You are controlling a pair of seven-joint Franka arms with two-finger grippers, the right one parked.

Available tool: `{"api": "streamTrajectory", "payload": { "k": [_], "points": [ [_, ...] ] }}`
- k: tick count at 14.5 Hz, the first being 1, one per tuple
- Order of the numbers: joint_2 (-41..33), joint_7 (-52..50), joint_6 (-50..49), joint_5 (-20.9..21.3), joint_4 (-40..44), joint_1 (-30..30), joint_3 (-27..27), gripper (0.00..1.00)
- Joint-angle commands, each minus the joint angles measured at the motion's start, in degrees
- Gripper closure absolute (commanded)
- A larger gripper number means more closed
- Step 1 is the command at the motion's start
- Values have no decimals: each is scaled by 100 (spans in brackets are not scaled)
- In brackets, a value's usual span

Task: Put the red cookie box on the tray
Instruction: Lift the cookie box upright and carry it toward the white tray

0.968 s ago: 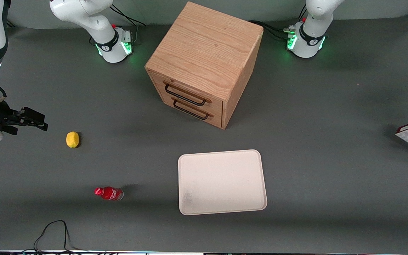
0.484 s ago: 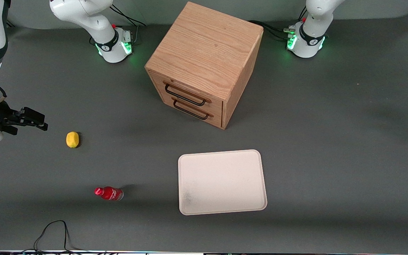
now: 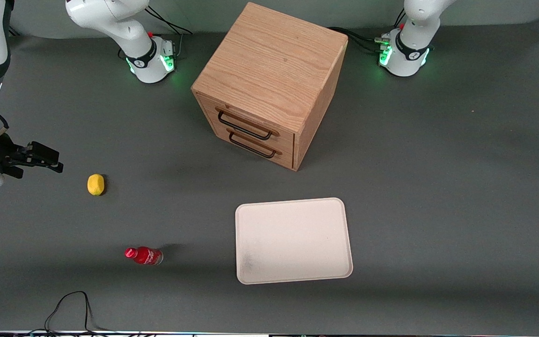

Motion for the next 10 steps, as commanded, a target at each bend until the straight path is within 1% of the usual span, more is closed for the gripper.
{"api": "streamTrajectory", "payload": {
  "k": [1, 6, 10],
  "points": [
    [-195, -63, -353, 47, 7, -725, 53, 100],
    [-476, -264, -511, 29, -89, -2122, 61, 100],
    [-547, -424, -564, 99, -133, -3510, 70, 100]
  ]
}}
